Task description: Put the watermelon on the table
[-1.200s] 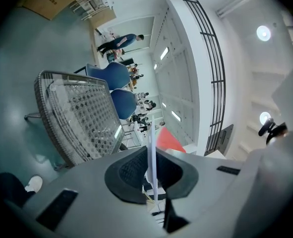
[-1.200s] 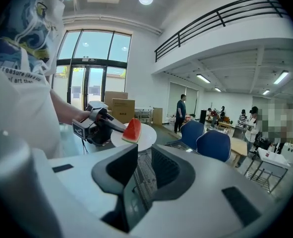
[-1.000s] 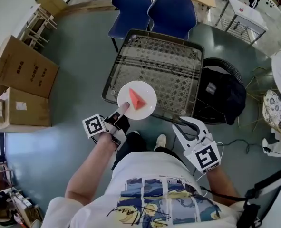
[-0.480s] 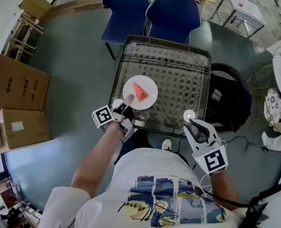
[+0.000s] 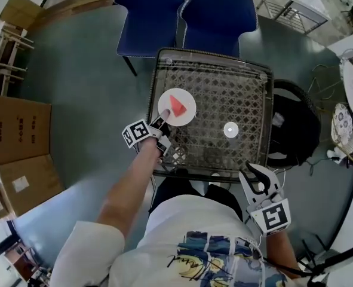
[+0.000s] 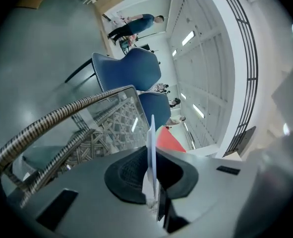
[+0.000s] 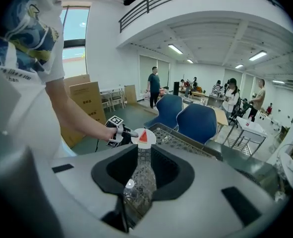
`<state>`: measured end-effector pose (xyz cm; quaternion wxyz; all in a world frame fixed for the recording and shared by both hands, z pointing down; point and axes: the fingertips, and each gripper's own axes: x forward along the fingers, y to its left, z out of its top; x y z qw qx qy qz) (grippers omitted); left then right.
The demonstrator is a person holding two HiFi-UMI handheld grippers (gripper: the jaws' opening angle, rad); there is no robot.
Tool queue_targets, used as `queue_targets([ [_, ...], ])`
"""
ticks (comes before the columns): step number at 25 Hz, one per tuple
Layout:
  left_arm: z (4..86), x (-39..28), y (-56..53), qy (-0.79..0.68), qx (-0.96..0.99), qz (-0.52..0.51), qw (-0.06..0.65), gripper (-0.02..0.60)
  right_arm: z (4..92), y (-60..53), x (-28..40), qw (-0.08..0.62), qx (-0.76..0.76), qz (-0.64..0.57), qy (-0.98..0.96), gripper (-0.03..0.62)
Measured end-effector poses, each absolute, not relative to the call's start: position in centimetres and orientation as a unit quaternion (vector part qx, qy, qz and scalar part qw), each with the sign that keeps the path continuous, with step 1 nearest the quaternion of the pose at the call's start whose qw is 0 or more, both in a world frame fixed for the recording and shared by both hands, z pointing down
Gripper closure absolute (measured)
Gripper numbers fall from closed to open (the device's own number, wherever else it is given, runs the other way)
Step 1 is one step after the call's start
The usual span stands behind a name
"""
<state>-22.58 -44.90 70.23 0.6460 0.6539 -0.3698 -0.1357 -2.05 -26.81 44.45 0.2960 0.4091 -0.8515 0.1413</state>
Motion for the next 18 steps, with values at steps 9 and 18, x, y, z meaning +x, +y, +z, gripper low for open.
queue_targets([
  [9,76.1,-23.8,-49.5,-0.386,0.628,-0.101,0.668,0.555,47.3,-27.8,-2.4,0.333,0.431,0.17,-0.821,0.51],
  [18,78.1,-23.2,-48.9,-0.403,0.621,-0.044,0.671,0.555,47.9,-26.9,-1.9,0.326,0.436,0.192,-0.817,0.51],
])
